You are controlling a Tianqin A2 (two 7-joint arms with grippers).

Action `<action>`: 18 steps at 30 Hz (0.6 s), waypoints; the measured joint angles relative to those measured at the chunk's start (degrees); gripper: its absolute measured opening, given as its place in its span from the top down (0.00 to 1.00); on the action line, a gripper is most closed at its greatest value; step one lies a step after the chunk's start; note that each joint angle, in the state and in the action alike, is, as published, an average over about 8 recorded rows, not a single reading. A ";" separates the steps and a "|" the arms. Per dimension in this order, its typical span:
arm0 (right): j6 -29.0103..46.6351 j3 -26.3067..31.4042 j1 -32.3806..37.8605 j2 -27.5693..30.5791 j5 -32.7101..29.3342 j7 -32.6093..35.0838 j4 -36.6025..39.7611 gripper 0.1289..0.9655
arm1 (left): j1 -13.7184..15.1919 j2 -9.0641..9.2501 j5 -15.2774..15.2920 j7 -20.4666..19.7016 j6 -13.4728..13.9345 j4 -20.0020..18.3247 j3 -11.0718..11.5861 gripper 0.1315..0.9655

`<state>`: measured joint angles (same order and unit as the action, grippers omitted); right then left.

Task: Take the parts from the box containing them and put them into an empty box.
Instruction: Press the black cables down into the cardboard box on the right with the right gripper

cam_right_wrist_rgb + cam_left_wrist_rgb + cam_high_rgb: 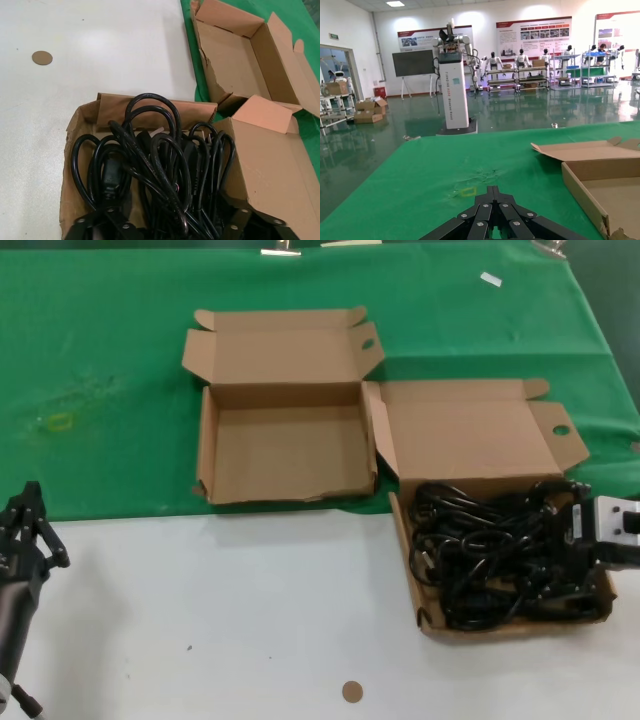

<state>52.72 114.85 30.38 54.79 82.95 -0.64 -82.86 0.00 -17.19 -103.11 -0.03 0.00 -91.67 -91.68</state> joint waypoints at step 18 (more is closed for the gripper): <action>1.00 -1.09 -0.43 -1.54 -3.30 -0.61 -0.30 0.75 | 0.00 0.00 0.00 0.00 0.00 0.00 0.00 0.99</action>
<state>53.72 113.77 29.95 53.26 79.66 -1.25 -83.16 0.00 -17.19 -103.11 -0.03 0.00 -91.67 -91.68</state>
